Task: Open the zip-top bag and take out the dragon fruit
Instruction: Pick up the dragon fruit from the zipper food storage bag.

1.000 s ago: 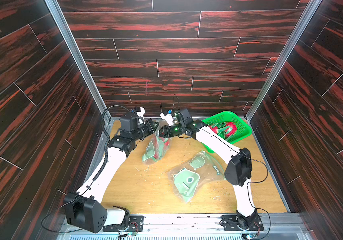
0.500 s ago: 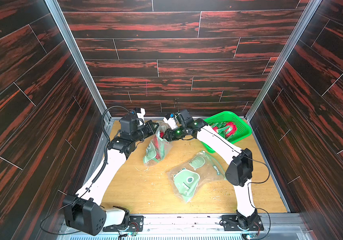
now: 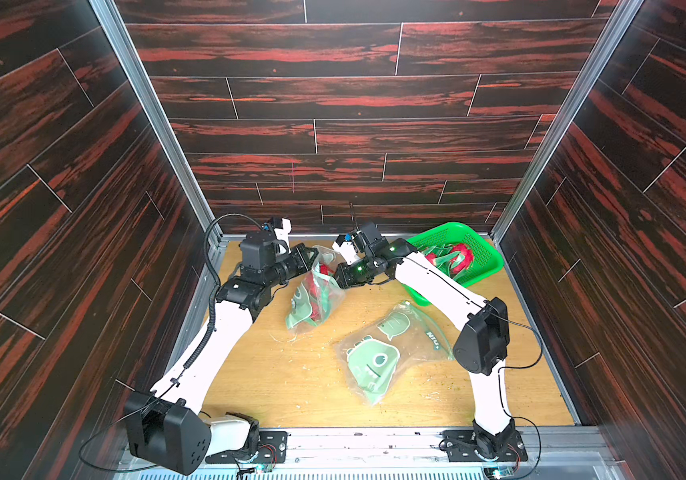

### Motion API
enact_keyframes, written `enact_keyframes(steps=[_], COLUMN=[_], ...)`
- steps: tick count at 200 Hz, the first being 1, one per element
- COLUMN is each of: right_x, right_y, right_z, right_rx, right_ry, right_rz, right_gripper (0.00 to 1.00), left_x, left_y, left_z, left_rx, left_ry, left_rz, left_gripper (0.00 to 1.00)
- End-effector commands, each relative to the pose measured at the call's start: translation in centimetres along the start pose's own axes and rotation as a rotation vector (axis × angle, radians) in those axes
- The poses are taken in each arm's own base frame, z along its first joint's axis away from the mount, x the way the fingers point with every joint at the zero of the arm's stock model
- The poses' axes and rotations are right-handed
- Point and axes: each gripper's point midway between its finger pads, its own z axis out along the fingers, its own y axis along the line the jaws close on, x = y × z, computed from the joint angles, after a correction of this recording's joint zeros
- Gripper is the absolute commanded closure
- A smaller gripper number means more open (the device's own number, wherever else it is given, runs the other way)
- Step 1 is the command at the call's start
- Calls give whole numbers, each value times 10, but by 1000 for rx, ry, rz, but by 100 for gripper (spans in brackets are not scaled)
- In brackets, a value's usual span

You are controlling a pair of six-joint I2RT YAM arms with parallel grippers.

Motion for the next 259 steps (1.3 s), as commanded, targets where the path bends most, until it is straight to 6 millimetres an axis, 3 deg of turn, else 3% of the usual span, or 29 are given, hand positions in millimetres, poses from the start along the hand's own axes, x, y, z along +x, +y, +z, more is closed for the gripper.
enact_keyframes(steps=[1, 42, 102, 216, 259], right_x=[5, 4, 6, 7, 12], right_y=[7, 50, 59, 29, 10], right_z=[-18, -14, -2, 32, 17], right_rx=[4, -255, -300, -153, -13], right_ry=[0, 21, 44, 96, 99], right_rz=[-5, 21, 31, 43, 8], right_gripper=[71, 72, 72, 70, 68], left_x=[-12, -10, -11, -9, -7], left_y=[-18, -16, -16, -18, -15], left_z=[-8, -6, -5, 1, 0], left_rx=[70, 74, 75, 96, 79], left_ry=[-56, -58, -59, -48, -46], left_rz=[31, 24, 26, 16, 21], left_gripper=[100, 100, 100, 100, 100])
